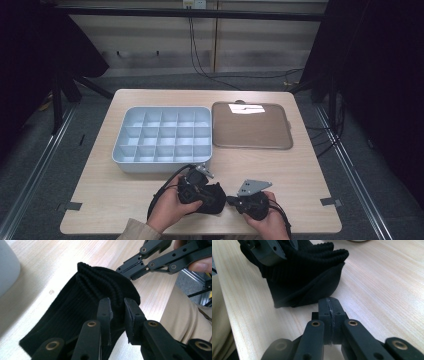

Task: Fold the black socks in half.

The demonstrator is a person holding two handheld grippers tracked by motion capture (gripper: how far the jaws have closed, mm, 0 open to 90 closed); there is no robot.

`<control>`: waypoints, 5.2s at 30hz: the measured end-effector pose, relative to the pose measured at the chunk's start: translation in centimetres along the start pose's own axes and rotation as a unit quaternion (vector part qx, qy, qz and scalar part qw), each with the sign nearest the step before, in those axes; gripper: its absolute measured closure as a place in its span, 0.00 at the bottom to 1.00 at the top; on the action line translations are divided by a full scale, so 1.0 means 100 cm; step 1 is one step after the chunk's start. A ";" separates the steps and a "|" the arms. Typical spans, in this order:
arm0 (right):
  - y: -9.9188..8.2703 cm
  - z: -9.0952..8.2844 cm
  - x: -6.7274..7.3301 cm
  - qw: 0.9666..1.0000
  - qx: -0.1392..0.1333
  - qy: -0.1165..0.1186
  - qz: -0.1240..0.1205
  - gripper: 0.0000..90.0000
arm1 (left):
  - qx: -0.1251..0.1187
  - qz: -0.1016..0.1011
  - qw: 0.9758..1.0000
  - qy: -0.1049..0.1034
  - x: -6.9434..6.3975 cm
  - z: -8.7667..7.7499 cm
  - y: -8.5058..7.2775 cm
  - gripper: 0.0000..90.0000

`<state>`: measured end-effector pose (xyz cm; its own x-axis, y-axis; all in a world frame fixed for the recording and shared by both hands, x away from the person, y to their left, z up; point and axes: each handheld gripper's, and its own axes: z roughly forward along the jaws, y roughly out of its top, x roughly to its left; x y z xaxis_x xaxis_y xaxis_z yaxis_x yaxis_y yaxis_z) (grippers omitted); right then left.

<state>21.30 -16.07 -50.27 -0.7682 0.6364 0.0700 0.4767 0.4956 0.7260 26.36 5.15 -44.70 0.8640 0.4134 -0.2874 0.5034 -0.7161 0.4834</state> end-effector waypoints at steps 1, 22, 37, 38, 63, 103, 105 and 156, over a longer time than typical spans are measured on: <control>0.000 0.000 0.000 1.000 0.000 0.000 0.000 1.00 | 0.000 0.000 1.000 0.000 -0.001 0.000 0.000 0.84; 0.000 0.000 0.000 1.000 0.001 0.001 -0.001 1.00 | 0.002 0.006 1.000 0.000 -0.005 0.002 0.001 0.78; 0.000 0.000 0.000 1.000 0.002 -0.001 -0.001 1.00 | -0.007 0.002 1.000 0.007 -0.004 -0.004 0.000 0.72; 0.000 0.000 0.000 1.000 0.002 0.000 -0.001 1.00 | -0.008 0.002 1.000 0.005 -0.005 -0.004 0.000 0.72; 0.000 0.000 0.000 1.000 0.001 0.002 -0.001 1.00 | -0.033 -0.018 0.999 0.025 0.006 -0.021 -0.008 0.51; 0.000 0.001 0.001 1.000 0.000 0.000 -0.004 1.00 | -0.025 -0.065 0.995 0.073 0.037 -0.029 -0.061 0.52; 0.001 0.001 0.002 1.000 0.000 0.000 -0.004 1.00 | -0.027 -0.066 0.995 0.074 0.037 -0.028 -0.062 0.53; 0.002 0.002 0.003 1.000 0.000 -0.001 -0.017 1.00 | -0.017 -0.086 0.994 0.065 0.037 -0.018 -0.065 0.89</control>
<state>21.20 -15.66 -50.25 -0.7826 0.6210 0.0441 0.4510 0.5167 0.7278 26.26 12.33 -47.39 0.7582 0.5978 -0.2604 0.6412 -0.6110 0.4643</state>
